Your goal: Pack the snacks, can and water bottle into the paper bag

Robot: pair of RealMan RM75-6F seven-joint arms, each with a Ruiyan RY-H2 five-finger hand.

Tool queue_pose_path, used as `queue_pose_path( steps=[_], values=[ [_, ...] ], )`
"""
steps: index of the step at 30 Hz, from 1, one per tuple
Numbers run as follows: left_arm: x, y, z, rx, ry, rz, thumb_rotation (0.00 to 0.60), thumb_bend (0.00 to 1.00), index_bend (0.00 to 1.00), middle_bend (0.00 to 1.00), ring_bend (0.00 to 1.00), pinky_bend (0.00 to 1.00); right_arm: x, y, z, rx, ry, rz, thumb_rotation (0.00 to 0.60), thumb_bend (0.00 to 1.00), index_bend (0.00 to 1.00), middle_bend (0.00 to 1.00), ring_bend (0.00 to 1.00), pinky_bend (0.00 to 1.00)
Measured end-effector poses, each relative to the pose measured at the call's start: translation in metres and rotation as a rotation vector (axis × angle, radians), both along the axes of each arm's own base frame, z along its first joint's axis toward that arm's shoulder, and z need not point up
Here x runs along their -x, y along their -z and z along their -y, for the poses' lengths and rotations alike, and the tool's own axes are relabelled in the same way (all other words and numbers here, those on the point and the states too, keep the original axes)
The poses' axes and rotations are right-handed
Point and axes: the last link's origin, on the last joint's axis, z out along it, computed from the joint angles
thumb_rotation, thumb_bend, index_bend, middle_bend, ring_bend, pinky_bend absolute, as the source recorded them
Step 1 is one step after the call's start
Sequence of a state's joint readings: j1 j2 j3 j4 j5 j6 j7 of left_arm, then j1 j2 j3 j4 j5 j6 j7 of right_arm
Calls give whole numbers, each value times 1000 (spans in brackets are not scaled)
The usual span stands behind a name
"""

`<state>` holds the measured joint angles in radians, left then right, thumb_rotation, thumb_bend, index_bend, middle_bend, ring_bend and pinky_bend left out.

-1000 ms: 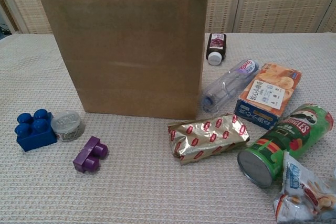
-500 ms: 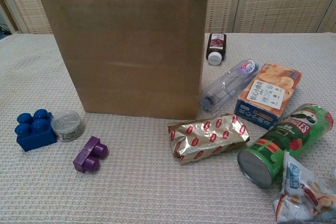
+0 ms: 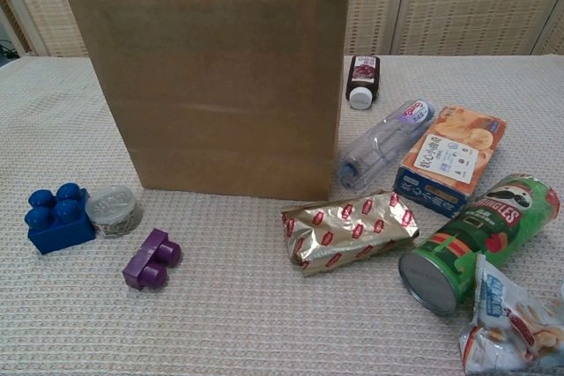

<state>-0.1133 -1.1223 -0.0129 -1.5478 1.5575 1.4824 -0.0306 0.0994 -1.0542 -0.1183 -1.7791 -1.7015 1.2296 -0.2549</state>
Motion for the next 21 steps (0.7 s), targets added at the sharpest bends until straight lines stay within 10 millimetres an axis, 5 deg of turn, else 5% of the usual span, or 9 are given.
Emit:
queue_pose_path(
  steps=[10,21],
  values=[
    [0,0,0,4,1,5,600,329,14,0,0,0,-27,45,-5,-94,-60,-18,600,27,0,2,0,148],
    [0,-1,-1,9,3,7,600,330,13,0,0,0,-30,59,-5,-94,-46,-22,600,27,105,156,84,263]
  ],
)
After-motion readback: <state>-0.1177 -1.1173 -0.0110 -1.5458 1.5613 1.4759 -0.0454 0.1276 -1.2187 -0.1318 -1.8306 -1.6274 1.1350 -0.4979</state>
